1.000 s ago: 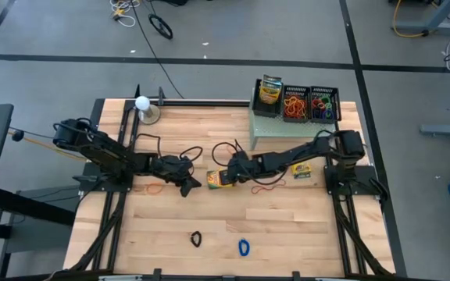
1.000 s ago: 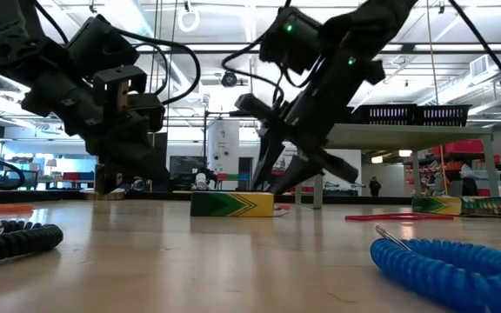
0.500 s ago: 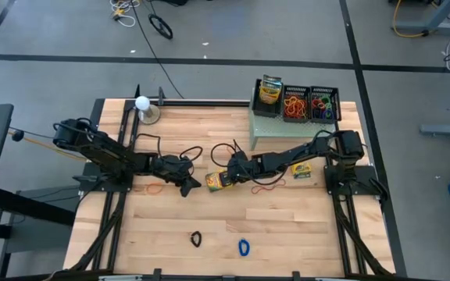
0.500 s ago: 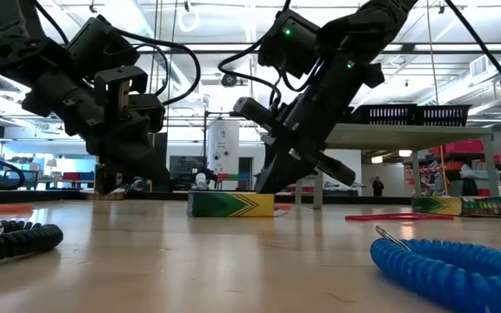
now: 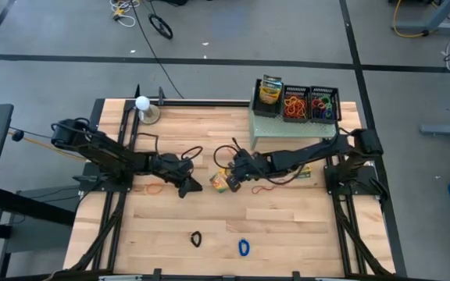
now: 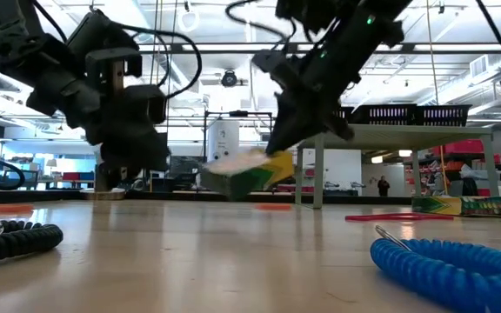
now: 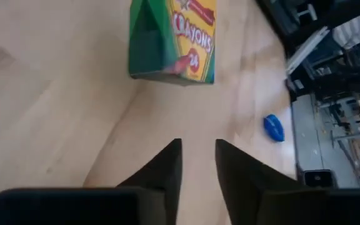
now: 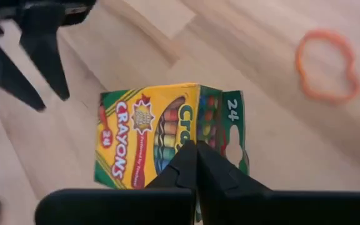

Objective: Pick & Place Office Desk Supplies
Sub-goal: Put the top yellow crayon box into the left black basket on the shelf

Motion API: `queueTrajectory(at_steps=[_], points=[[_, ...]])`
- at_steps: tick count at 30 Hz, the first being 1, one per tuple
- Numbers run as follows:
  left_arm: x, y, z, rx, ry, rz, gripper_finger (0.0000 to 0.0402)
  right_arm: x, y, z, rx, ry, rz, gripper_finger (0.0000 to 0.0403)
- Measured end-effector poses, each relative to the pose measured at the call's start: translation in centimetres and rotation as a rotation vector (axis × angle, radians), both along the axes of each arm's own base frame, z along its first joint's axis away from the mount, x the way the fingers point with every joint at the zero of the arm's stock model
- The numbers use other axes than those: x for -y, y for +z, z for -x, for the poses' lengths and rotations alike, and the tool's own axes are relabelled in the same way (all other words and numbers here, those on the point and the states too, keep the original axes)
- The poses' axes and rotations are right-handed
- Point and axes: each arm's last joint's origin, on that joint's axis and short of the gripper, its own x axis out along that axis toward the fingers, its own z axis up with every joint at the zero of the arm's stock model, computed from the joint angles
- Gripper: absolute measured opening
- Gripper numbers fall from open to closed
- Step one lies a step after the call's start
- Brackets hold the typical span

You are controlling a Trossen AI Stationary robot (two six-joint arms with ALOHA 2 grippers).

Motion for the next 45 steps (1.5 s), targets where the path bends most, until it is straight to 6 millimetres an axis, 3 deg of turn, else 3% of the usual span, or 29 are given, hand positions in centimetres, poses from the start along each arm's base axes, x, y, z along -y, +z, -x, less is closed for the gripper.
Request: queueTrajectory(at_steps=[7, 13, 20, 37, 45], points=[[-1.3, 1.7, 0.0, 0.101, 0.048, 0.004, 0.0169, -1.2, 1.1, 0.5, -0.026, 0.167, 0.217, 0.0001], [-2.5, 3.1, -1.3, 0.152, 0.103, -0.07, 0.0228, -2.4, 2.0, 0.8, -0.02, 0.23, 0.362, 0.0001], [-3.3, 4.6, -2.6, 0.13, 0.112, -0.151, 0.0264, -3.0, 3.3, 1.1, 0.024, 0.253, 0.451, 0.0], [-3.3, 5.1, -3.0, 0.146, 0.05, -0.162, 0.0263, -2.8, 4.8, 1.0, 0.086, 0.26, 0.528, 0.0], [-3.2, 5.8, -3.4, 0.156, 0.011, -0.174, 0.0189, -2.8, 4.8, 1.0, 0.091, 0.258, 0.532, 0.0]])
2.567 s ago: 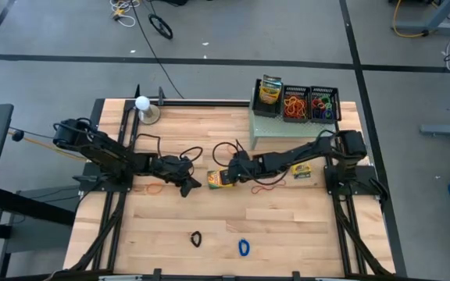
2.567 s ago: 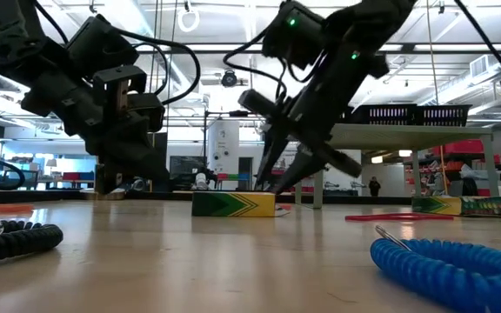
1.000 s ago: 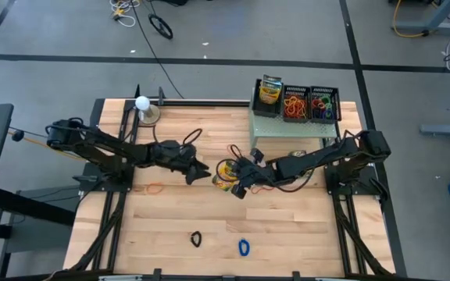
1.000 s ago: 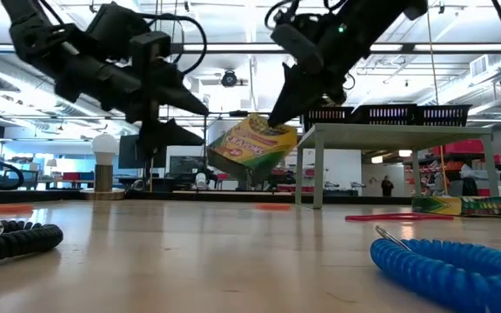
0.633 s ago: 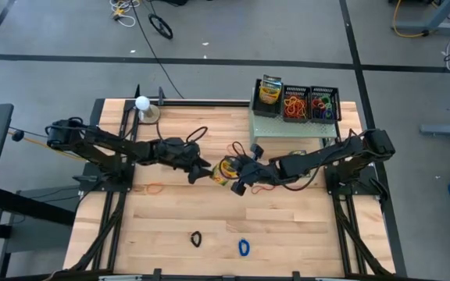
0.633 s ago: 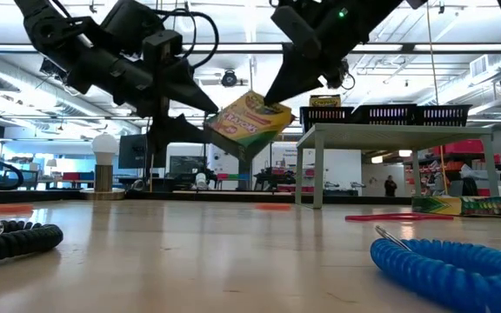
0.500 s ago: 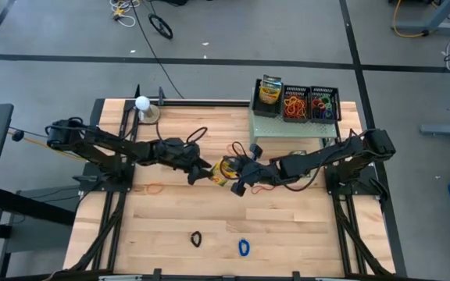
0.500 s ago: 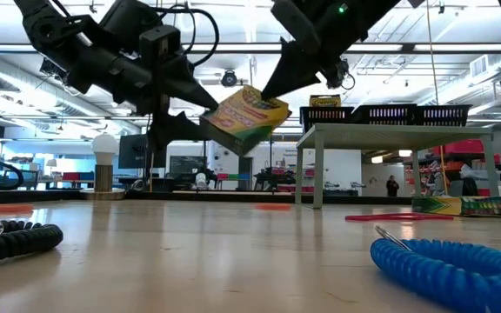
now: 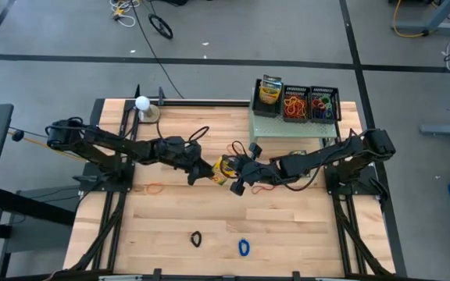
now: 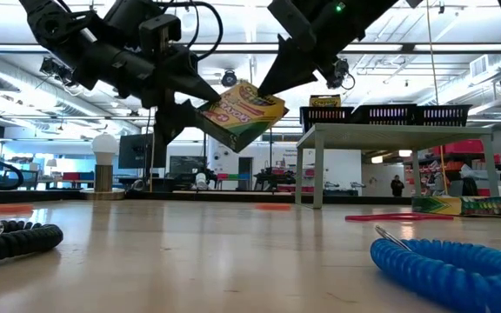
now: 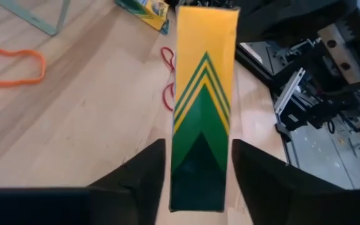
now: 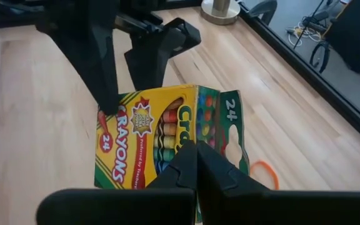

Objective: Pick & Place Office Desk Supplies
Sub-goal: Put the top yellow crayon box into the left black basket on the shelf

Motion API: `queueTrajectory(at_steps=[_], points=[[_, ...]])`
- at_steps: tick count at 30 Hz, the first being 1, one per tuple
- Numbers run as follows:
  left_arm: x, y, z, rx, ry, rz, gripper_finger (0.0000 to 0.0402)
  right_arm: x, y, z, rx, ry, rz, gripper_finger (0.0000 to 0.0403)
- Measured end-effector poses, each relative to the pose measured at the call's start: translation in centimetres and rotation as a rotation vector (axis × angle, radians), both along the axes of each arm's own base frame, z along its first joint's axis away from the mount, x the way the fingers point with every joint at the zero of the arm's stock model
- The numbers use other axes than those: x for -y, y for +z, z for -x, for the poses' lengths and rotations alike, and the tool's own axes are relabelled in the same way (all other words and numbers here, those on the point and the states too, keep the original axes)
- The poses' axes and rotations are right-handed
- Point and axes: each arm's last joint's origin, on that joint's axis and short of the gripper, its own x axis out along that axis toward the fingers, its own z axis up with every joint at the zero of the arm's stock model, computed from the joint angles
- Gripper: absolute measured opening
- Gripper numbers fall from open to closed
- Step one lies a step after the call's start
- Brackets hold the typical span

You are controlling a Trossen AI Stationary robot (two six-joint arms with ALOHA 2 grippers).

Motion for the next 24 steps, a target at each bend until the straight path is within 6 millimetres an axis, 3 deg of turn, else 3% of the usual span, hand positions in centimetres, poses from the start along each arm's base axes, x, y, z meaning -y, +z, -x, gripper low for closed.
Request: queueTrajectory(at_steps=[5, 11, 18, 24], points=[[0.0, -0.2, 0.1, -0.024, -0.007, -0.012, 0.0141, 0.0, 0.1, -0.1, 0.014, 0.003, 0.002, 0.0], [0.0, -0.2, 0.1, -0.021, -0.018, -0.039, 0.0131, 0.0, 0.1, -0.1, 0.017, 0.002, 0.0, 0.0008], [0.0, -0.2, 0.1, -0.018, -0.028, -0.067, 0.013, 0.7, 1.6, 0.8, 0.077, -0.077, -0.089, 0.0085], [0.0, 0.7, -0.2, 0.09, -0.043, -0.126, 0.013, 2.2, 5.4, 3.6, 0.161, -0.111, -0.264, 0.0162]])
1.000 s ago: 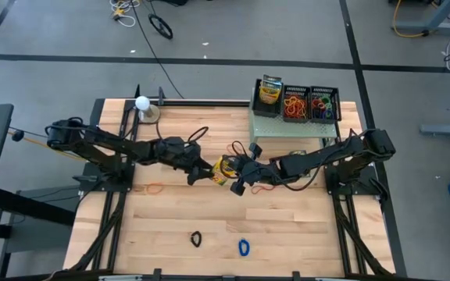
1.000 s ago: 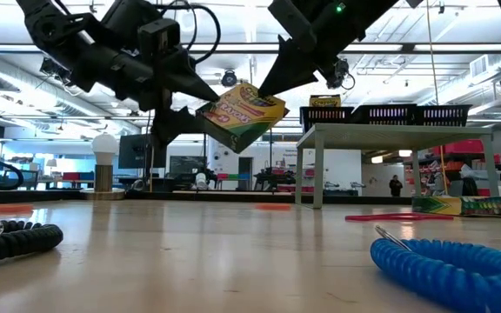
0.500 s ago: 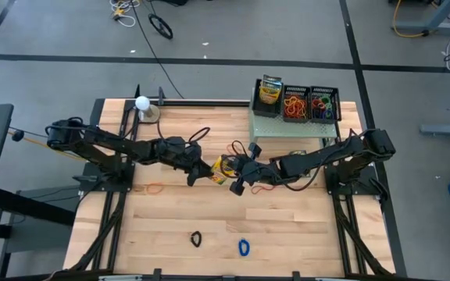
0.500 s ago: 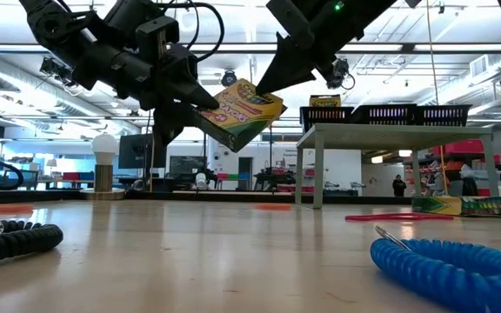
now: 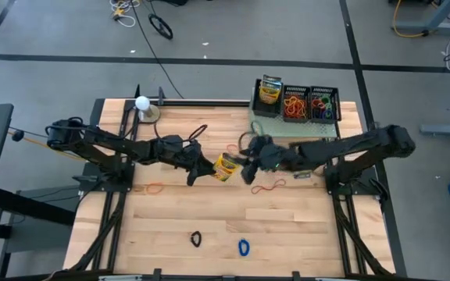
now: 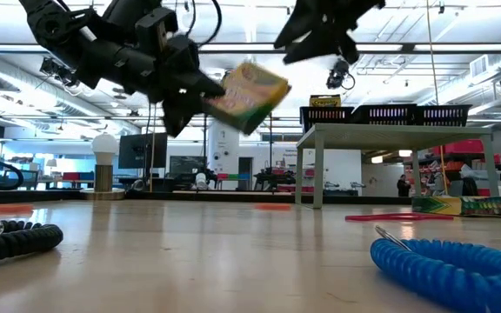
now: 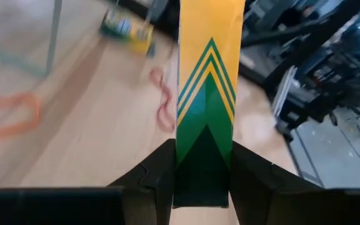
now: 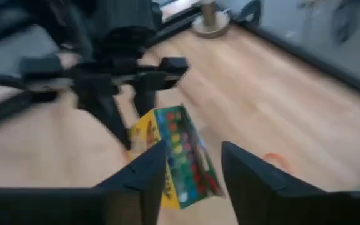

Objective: Pick & Place Office Desk Supplies
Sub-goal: Put the top yellow crayon box into the left black basket on the shelf

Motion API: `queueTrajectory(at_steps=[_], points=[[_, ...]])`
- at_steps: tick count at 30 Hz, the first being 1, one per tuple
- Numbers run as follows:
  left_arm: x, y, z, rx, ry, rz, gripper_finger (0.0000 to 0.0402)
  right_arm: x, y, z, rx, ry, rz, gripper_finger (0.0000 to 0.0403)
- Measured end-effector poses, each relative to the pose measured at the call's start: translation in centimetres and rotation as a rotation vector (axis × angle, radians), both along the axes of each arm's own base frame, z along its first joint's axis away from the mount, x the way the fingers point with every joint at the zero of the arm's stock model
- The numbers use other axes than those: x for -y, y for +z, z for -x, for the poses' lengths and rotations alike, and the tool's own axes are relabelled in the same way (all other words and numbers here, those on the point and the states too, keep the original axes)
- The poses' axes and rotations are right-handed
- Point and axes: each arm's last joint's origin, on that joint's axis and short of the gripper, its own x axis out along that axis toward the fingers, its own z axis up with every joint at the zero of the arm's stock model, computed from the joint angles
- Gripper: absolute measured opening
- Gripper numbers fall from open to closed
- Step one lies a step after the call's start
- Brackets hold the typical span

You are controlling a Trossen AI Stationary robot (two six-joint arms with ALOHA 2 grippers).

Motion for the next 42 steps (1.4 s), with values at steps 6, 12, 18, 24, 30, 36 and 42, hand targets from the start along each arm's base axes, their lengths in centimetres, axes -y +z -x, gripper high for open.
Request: queueTrajectory(at_steps=[6, 12, 18, 24, 30, 36, 42], points=[[0.0, 1.1, -0.3, 0.13, -0.014, -0.067, 0.0129, 2.4, 2.9, 2.1, 0.085, 0.103, -0.234, 0.0231], [-0.1, 2.1, -0.8, 0.156, -0.015, -0.127, 0.0129, 4.4, 2.9, 2.2, 0.078, 0.196, -0.348, 0.0266], [-0.6, 3.3, -1.6, 0.151, 0.007, -0.172, 0.0129, 5.4, 4.4, 2.0, 0.052, 0.261, -0.325, 0.0267], [-1.4, 4.2, -2.1, 0.131, 0.019, -0.21, 0.0129, 6.2, 5.3, 1.7, -0.071, 0.328, -0.261, 0.0267], [-2.0, 4.8, -3.1, 0.051, 0.006, -0.265, 0.0129, 7.1, 4.3, 0.4, -0.181, 0.392, -0.172, 0.0267], [-2.3, 4.8, -4.8, 0.04, -0.006, -0.271, 0.0129, 7.1, 4.2, 0.4, -0.196, 0.415, -0.156, 0.0232], [-2.4, 5.2, -5.7, 0.051, -0.007, -0.274, 0.0129, 7.1, 3.9, 0.6, -0.239, 0.409, -0.154, 0.0168]])
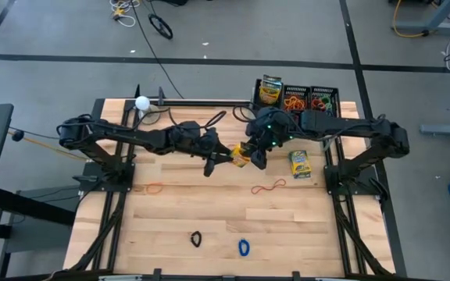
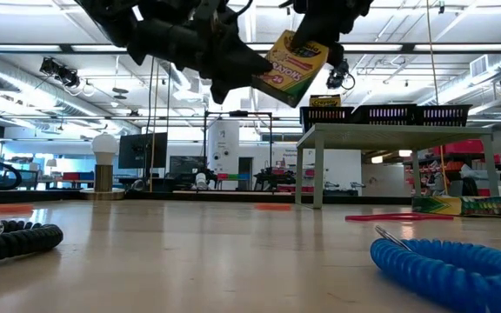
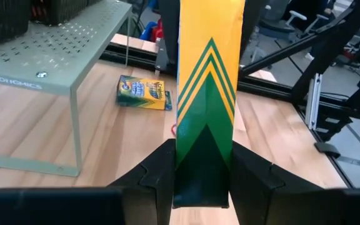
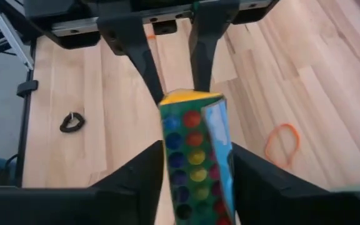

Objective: Pick & Place Office Desk Supplies
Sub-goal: Put the top yellow crayon box into the left black basket on the shelf

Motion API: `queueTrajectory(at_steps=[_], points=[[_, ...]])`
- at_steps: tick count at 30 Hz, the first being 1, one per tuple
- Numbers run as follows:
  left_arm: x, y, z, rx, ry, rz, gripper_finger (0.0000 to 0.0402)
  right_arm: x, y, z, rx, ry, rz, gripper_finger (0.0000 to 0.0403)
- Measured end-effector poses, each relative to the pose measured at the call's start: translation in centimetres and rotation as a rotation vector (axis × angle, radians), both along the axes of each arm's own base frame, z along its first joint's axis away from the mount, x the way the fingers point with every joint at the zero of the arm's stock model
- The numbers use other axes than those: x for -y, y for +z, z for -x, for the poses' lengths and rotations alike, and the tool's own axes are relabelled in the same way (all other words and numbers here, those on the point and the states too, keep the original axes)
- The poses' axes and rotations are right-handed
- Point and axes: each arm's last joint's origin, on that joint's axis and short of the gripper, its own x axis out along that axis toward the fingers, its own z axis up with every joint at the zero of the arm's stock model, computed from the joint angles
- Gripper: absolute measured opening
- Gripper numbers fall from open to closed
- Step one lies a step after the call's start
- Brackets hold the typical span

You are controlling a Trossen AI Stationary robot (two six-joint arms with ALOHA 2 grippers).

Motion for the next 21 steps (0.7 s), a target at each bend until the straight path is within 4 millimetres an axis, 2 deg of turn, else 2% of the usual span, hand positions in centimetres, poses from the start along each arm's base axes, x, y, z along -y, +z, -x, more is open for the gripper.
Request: queueTrajectory(at_steps=[5, 10, 15, 19, 21], points=[[-0.1, 0.3, -0.1, 0.018, 0.015, 0.002, 0.0132, 0.2, 0.6, 0.5, 0.014, -0.017, 0.021, 0.0128], [-1.0, 0.2, 0.0, 0.005, 0.058, 0.058, 0.0164, 0.7, 1.9, 1.8, 0.02, -0.036, 0.033, 0.0101], [-2.7, 0.5, 0.4, 0.017, 0.135, 0.102, 0.0211, 2.4, 5.6, 3.9, -0.047, -0.069, 0.145, 0.01], [-3.6, 0.5, 0.7, 0.017, 0.15, 0.117, 0.0233, 4.9, 9.0, 6.1, -0.044, -0.138, 0.255, 0.0101], [-3.8, 0.5, 0.7, 0.018, 0.137, 0.125, 0.0235, 6.3, 10.1, 7.1, -0.061, -0.168, 0.318, 0.0099]])
